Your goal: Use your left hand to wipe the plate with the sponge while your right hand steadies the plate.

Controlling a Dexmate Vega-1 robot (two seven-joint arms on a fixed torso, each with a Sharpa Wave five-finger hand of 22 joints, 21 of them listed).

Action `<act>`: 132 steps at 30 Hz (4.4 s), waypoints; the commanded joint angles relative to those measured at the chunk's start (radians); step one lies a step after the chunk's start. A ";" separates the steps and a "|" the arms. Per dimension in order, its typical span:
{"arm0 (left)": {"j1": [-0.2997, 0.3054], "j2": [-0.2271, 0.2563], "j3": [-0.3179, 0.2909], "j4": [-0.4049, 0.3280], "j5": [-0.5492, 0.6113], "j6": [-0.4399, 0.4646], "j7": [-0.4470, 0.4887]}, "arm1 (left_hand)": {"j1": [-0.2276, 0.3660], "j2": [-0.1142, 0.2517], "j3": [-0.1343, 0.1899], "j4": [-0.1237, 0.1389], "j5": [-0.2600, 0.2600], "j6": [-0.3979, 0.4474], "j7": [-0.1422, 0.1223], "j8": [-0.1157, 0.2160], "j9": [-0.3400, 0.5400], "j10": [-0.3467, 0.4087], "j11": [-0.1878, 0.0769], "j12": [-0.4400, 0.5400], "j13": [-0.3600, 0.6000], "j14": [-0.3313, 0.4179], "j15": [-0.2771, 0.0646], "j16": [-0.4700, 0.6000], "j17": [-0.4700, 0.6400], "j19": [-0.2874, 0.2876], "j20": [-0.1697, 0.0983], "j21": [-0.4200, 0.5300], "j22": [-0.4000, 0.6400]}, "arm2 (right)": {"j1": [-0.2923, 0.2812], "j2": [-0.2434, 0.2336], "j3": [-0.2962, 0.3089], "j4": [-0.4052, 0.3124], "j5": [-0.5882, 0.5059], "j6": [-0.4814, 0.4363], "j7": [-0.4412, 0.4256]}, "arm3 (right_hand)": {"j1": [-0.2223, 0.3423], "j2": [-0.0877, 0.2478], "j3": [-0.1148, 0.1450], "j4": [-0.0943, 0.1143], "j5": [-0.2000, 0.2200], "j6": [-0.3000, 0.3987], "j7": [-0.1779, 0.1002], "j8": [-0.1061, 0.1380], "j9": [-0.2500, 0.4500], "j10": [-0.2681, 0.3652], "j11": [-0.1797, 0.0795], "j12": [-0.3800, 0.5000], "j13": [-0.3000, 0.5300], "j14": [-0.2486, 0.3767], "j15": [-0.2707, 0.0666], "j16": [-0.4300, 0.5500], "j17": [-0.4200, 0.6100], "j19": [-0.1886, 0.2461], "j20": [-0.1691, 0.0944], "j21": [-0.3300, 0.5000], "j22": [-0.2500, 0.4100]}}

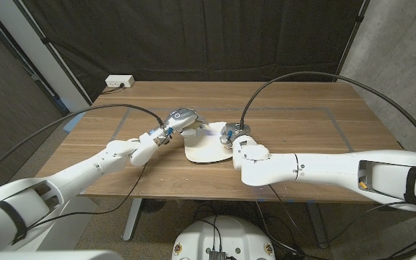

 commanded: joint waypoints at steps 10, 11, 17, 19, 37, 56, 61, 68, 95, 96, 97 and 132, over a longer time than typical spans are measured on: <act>-0.021 0.047 0.040 -0.110 -0.068 0.074 -0.291 | -0.301 -0.153 -0.159 0.158 0.025 -0.148 -0.038 -0.136 0.000 -0.211 0.041 -0.070 -0.037 -0.265 -0.020 -0.057 -0.010 -0.171 0.063 -0.063 0.002 | -0.010 -0.016 0.006 -0.011 -0.007 0.014 -0.006 | 0.008 -0.001 -0.008 -0.001 -0.001 0.001 0.008 -0.003 0.004 0.010 -0.001 -0.004 0.002 0.007 -0.115 0.007 0.000 0.001 0.003 0.010 0.002; -0.020 0.048 0.037 -0.113 -0.069 0.074 -0.294 | -0.325 -0.162 -0.171 0.169 0.028 -0.169 -0.037 -0.144 0.001 -0.233 0.047 -0.072 -0.038 -0.285 -0.011 -0.057 -0.010 -0.185 0.078 -0.071 0.002 | -0.011 -0.017 0.007 -0.010 -0.008 0.016 -0.005 | 0.008 -0.001 -0.008 -0.001 -0.001 0.001 0.009 -0.003 0.004 0.010 -0.001 -0.004 0.002 0.007 -0.115 0.007 0.000 0.001 0.003 0.010 0.002; -0.010 0.056 0.013 -0.141 -0.098 0.073 -0.341 | -0.385 -0.192 -0.204 0.196 0.038 -0.216 -0.043 -0.157 0.002 -0.281 0.060 -0.073 -0.038 -0.339 0.011 -0.058 -0.007 -0.222 0.098 -0.093 0.003 | -0.010 -0.021 0.007 -0.005 -0.016 0.027 -0.001 | 0.008 0.001 -0.010 -0.001 -0.001 0.000 0.008 -0.004 0.004 0.010 -0.001 -0.004 0.002 0.008 -0.116 0.007 0.000 0.000 0.001 0.011 0.002; -0.003 0.059 0.001 -0.150 -0.104 0.073 -0.334 | -0.396 -0.199 -0.211 0.200 0.040 -0.225 -0.048 -0.158 0.002 -0.284 0.059 -0.071 -0.038 -0.350 0.016 -0.058 -0.007 -0.229 0.104 -0.097 0.003 | -0.007 -0.021 0.004 -0.002 -0.019 0.031 0.004 | 0.009 0.002 -0.010 0.000 0.000 -0.001 0.007 -0.004 0.004 0.010 -0.002 -0.005 0.002 0.008 -0.117 0.007 0.000 0.000 0.001 0.011 0.002; 0.102 0.149 -0.099 -0.451 -0.025 0.264 -0.496 | -0.231 -0.198 -0.152 0.096 0.061 -0.066 -0.062 -0.086 0.008 -0.142 0.009 0.025 0.011 -0.180 -0.044 0.016 0.031 -0.109 0.069 -0.067 0.008 | -0.020 -0.029 0.014 0.022 -0.049 0.067 0.033 | 0.012 0.005 -0.015 0.002 0.001 -0.021 0.008 -0.012 0.004 0.000 -0.003 -0.010 0.002 0.004 -0.118 0.006 0.001 -0.006 0.003 0.012 0.002; 0.076 0.141 -0.067 -0.493 0.153 0.317 -0.661 | -0.114 -0.188 -0.095 0.024 0.047 -0.129 -0.085 -0.111 0.008 -0.201 -0.021 -0.040 -0.026 -0.234 -0.051 -0.013 0.023 -0.118 0.047 -0.079 0.005 | -0.049 -0.036 0.043 0.032 -0.091 0.094 0.066 | 0.011 0.004 -0.024 0.008 0.000 -0.032 0.012 -0.013 0.004 -0.010 -0.002 -0.014 0.002 0.004 -0.115 0.007 0.003 -0.008 0.004 0.016 0.001; 0.076 0.139 -0.055 -0.497 0.214 0.344 -0.648 | -0.089 -0.183 -0.086 0.012 0.043 -0.106 -0.080 -0.104 0.008 -0.189 -0.025 -0.041 -0.031 -0.217 -0.052 -0.009 0.020 -0.113 0.041 -0.078 0.005 | -0.050 -0.037 0.046 0.036 -0.103 0.101 0.078 | 0.010 0.003 -0.026 0.010 0.000 -0.032 0.012 -0.013 0.004 -0.012 -0.002 -0.014 0.002 0.004 -0.115 0.007 0.003 -0.008 0.004 0.016 0.001; 0.068 0.128 -0.034 -0.474 0.263 0.363 -0.637 | -0.058 -0.181 -0.094 0.001 0.034 -0.101 -0.062 -0.104 0.008 -0.128 -0.028 -0.029 -0.036 -0.188 -0.052 0.008 0.026 -0.111 0.036 -0.080 0.006 | -0.060 -0.043 0.060 0.035 -0.119 0.113 0.087 | 0.009 0.003 -0.030 0.012 0.000 -0.033 0.014 -0.012 0.004 -0.013 -0.002 -0.015 0.002 0.004 -0.114 0.008 0.004 -0.010 0.005 0.017 0.001; 0.020 0.086 -0.007 -0.310 -0.028 0.051 -0.552 | 0.190 -0.089 -0.134 -0.021 0.007 0.183 -0.025 0.011 0.015 0.109 -0.026 0.057 0.043 0.007 -0.065 0.129 0.139 -0.089 -0.002 -0.037 0.020 | -0.072 -0.062 0.072 0.041 -0.187 0.135 0.148 | 0.009 0.002 -0.038 0.015 0.000 -0.033 0.013 -0.010 0.003 -0.014 -0.002 -0.015 0.002 0.004 -0.115 0.008 0.004 -0.012 0.006 0.021 0.000; 0.021 0.085 -0.009 -0.309 -0.052 0.035 -0.569 | 0.190 -0.089 -0.134 -0.020 0.007 0.183 -0.025 0.011 0.015 0.109 -0.026 0.057 0.043 0.006 -0.064 0.128 0.139 -0.090 -0.001 -0.037 0.020 | -0.074 -0.062 0.073 0.043 -0.189 0.138 0.150 | 0.009 0.002 -0.038 0.015 0.000 -0.033 0.013 -0.009 0.003 -0.014 -0.002 -0.014 0.002 0.004 -0.114 0.008 0.004 -0.012 0.006 0.021 0.000; 0.022 0.086 -0.012 -0.309 -0.069 0.020 -0.578 | 0.191 -0.089 -0.134 -0.019 0.007 0.183 -0.025 0.011 0.015 0.110 -0.026 0.057 0.043 0.006 -0.064 0.127 0.139 -0.090 -0.001 -0.036 0.020 | -0.076 -0.061 0.075 0.046 -0.190 0.142 0.151 | 0.009 0.002 -0.039 0.015 0.000 -0.032 0.013 -0.009 0.003 -0.014 -0.002 -0.014 0.002 0.004 -0.114 0.008 0.004 -0.012 0.006 0.021 0.000; 0.033 0.088 -0.074 -0.305 0.095 0.035 -0.571 | 0.205 -0.082 -0.148 -0.002 0.010 0.160 -0.029 -0.003 0.011 0.111 -0.024 0.038 0.045 0.009 -0.064 0.100 0.133 -0.101 -0.009 -0.024 0.018 | -0.093 -0.059 0.095 0.044 -0.258 0.153 0.218 | 0.005 -0.007 -0.056 0.017 -0.002 -0.039 0.016 -0.010 0.003 -0.018 -0.001 -0.015 0.001 0.001 -0.110 0.006 0.003 -0.018 0.011 0.025 -0.002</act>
